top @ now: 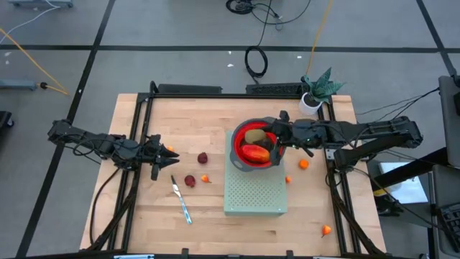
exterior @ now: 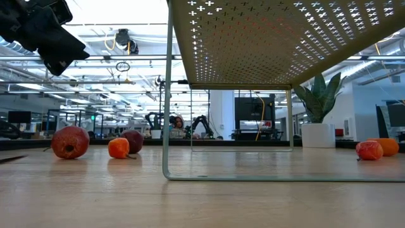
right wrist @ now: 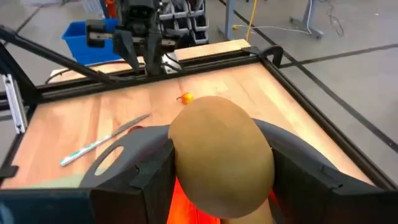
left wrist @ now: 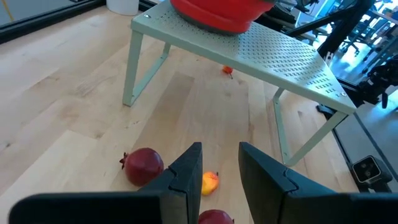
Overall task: Pick & Place Fruit
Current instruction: Put the kiwi into the red strainer bowl on the shelf
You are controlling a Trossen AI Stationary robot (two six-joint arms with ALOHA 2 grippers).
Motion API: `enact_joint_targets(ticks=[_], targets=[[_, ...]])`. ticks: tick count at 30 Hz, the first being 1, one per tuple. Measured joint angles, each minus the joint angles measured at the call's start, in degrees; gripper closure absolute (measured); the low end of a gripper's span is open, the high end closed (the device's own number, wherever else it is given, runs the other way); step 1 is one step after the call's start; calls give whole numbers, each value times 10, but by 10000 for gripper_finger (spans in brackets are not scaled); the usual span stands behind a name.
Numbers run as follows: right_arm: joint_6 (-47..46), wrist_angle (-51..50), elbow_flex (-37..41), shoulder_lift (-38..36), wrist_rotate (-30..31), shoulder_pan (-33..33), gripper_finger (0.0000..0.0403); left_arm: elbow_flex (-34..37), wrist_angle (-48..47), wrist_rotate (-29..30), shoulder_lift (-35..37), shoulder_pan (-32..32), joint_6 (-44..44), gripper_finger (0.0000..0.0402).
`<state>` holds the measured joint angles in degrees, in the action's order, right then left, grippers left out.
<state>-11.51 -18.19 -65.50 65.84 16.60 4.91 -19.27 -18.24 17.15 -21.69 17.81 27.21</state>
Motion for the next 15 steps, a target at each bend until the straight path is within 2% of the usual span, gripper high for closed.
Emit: enact_joint_targets(ticks=[11, 15], targets=[[-20, -105, 0, -15, -3, 0, 188, 0, 0, 0, 0, 0, 1, 300], [-36, -119, 0, -29, 14, 1, 188, 0, -4, 0, 0, 0, 1, 300]])
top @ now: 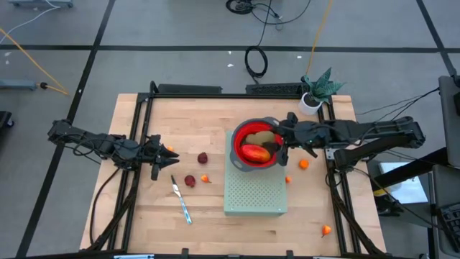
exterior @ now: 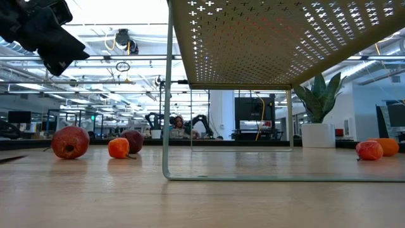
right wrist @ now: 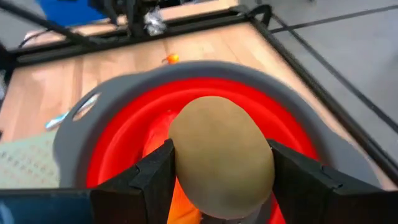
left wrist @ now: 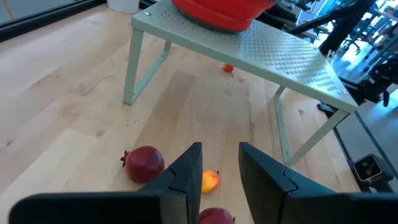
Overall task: Pick & Place Fruit
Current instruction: Put the kiwi into the red strainer bowl on the shelf
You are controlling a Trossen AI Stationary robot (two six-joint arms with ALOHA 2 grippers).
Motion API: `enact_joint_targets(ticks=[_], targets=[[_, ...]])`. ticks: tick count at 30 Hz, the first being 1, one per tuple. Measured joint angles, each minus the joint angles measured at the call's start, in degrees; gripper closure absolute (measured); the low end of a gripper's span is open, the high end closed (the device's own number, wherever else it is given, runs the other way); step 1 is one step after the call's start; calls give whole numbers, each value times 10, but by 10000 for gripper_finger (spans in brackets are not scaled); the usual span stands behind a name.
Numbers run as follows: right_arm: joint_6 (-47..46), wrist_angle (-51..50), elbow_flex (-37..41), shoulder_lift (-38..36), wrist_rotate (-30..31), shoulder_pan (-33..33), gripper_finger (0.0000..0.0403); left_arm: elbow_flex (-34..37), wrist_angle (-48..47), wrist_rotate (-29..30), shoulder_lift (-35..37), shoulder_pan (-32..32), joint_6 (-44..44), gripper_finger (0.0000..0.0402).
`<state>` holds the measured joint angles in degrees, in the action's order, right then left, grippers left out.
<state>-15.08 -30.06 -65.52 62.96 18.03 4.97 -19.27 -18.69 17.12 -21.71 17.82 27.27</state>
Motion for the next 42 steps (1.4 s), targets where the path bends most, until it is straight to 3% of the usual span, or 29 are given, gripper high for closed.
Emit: enact_joint_targets(ticks=[7, 12, 32, 42], targets=[[-23, 1, 0, 7, 6, 0, 188, 0, -14, 0, 0, 0, -1, 300], [-43, 11, 0, 10, 46, -5, 186, 0, -18, 12, 0, 0, -2, 300], [-53, 20, 0, 45, 60, -5, 173, 0, -17, 15, 0, 0, 0, 300], [-53, 19, 0, 45, 60, -5, 135, 0, -16, 15, 0, 0, 3, 300]])
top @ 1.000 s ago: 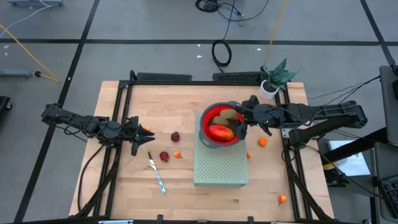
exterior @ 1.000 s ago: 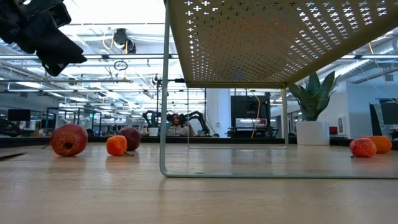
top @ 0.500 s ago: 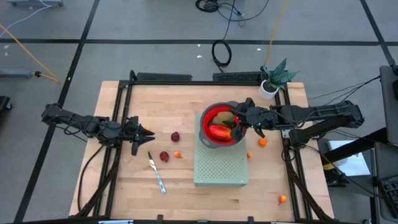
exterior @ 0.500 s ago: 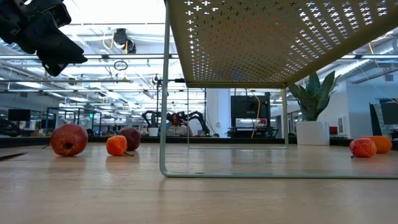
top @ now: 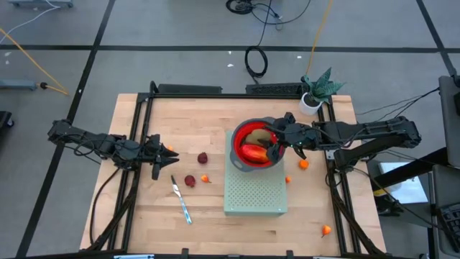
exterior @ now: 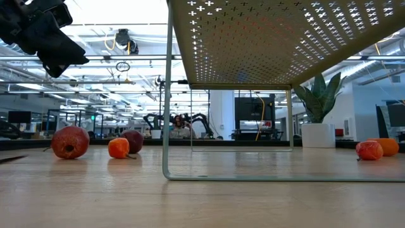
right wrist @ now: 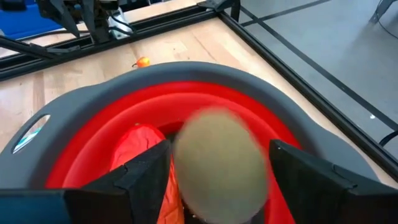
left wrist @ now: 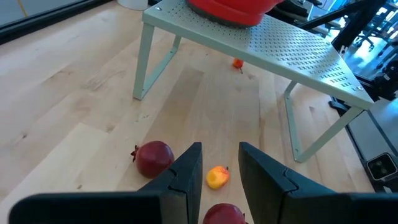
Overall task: Pick & Place Fruit
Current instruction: Put the kiwi into the red strainer bowl on the shelf, then put the orange into the red strainer bowl on the shelf
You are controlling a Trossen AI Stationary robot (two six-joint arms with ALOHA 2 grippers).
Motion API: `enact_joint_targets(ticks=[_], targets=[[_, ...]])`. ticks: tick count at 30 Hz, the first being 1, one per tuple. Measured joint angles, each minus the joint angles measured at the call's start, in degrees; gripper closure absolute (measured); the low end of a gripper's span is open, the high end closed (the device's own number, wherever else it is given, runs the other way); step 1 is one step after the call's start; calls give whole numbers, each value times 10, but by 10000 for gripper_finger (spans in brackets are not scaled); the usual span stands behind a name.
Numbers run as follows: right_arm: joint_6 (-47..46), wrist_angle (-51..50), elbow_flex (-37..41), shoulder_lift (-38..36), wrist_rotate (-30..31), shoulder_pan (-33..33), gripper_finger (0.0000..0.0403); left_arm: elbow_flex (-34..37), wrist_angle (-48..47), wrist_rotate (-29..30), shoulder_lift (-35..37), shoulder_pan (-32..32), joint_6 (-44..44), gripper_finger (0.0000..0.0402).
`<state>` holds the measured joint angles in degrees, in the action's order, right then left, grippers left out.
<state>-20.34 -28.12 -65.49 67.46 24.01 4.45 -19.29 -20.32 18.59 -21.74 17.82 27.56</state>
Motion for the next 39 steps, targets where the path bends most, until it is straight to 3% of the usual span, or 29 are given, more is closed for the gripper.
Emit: enact_joint_targets(ticks=[8, 17, 22, 33, 39], targets=[[0, -22, 0, 0, -2, 0, 109, 0, 0, 0, 0, 0, 14, 300], [3, -3, 0, -21, -4, 3, 135, 0, 0, -1, 0, 0, 26, 300], [4, 21, 0, -39, -19, 7, 186, 0, -1, -3, 0, 0, 29, 300], [1, 32, 0, -67, -18, 43, 382, 0, -13, -3, 0, 0, 14, 300], [1, 35, 0, -84, -15, 73, 392, 0, -15, -5, 0, 0, -3, 300]])
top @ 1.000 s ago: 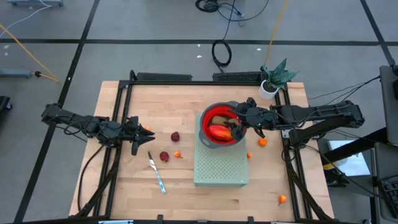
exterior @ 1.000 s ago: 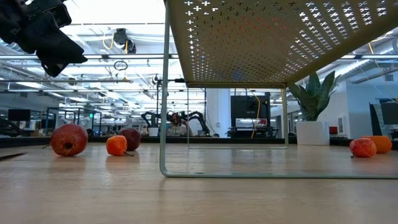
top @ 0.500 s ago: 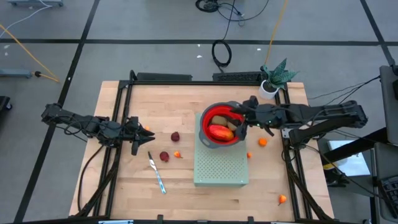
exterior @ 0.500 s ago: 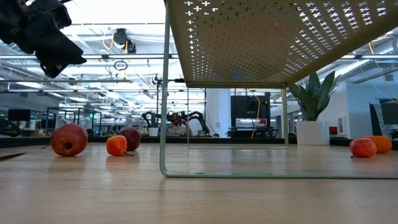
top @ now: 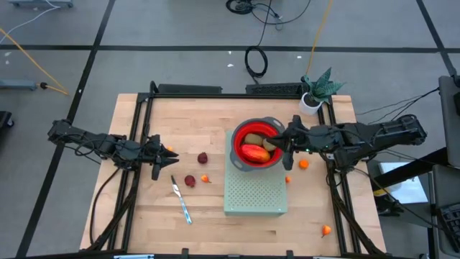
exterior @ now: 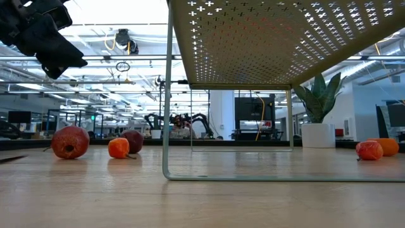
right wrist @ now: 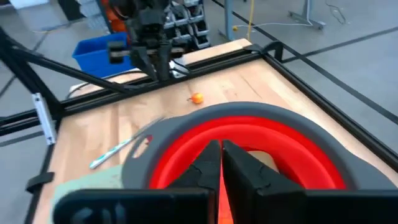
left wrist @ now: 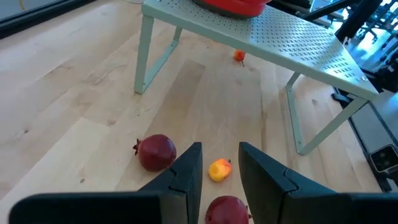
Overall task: Pick & Place Fruit
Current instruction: Put the orange into the red strainer bowl on the shelf
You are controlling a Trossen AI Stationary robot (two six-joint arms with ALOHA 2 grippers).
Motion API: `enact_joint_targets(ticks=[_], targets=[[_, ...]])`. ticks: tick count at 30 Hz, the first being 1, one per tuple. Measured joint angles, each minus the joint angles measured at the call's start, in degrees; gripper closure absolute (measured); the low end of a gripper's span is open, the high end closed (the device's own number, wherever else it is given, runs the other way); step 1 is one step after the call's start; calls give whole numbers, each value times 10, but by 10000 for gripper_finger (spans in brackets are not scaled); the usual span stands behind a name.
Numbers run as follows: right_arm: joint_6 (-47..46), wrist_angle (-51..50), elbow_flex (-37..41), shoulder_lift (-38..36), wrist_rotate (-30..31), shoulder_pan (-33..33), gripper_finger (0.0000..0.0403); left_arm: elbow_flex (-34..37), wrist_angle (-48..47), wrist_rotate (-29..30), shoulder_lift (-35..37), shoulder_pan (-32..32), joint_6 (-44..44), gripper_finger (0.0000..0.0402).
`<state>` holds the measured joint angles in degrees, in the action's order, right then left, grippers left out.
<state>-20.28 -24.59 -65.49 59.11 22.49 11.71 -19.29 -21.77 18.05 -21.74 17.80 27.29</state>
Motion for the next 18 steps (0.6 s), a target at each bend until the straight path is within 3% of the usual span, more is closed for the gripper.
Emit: enact_joint_targets(ticks=[11, 18], targets=[[-1, -21, 0, -44, 28, 48, 402, 0, -22, -1, 0, 0, 0, 300], [-60, -128, 0, -82, 32, 74, 402, 0, -39, -2, 0, 0, 0, 300]])
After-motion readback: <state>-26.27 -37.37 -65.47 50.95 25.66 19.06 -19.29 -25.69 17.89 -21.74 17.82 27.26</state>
